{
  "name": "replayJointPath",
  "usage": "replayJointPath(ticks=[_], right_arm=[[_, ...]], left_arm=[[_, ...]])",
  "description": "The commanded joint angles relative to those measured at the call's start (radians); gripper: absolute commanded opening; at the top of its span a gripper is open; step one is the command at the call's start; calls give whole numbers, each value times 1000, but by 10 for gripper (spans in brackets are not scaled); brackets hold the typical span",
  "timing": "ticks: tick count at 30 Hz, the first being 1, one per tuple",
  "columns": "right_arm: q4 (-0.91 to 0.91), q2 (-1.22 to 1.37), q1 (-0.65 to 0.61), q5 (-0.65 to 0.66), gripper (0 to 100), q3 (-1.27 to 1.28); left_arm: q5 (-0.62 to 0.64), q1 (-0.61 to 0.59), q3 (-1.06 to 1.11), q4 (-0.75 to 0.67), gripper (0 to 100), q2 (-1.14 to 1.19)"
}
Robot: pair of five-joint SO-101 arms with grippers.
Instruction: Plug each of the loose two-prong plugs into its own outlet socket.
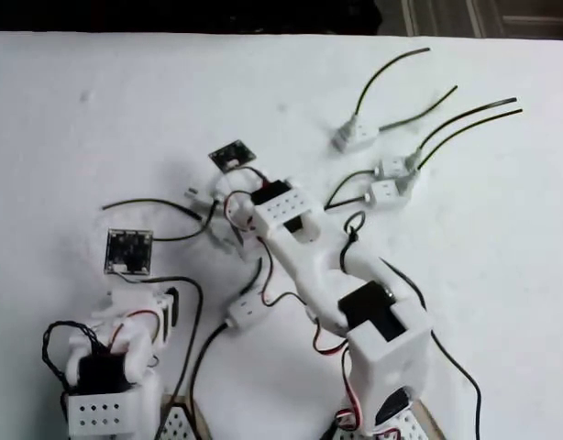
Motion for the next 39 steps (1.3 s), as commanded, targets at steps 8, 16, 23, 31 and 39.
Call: replayJointPath(ticks=[8, 16, 23, 31, 39], right_arm=[[-5, -61, 1, 66, 18, -17], [51, -234, 154, 232, 18, -17], [208, -346, 275, 393, 18, -17], [378, -473, 381, 457, 18, -14], [389, -657, 421, 500, 18, 161]], left_arm=[[12, -4, -3, 15, 177, -5], [12, -4, -3, 15, 177, -5], [12, -4, -3, 15, 177, -5], [9, -67, -3, 15, 177, -4], [11, -91, -3, 15, 177, -4]])
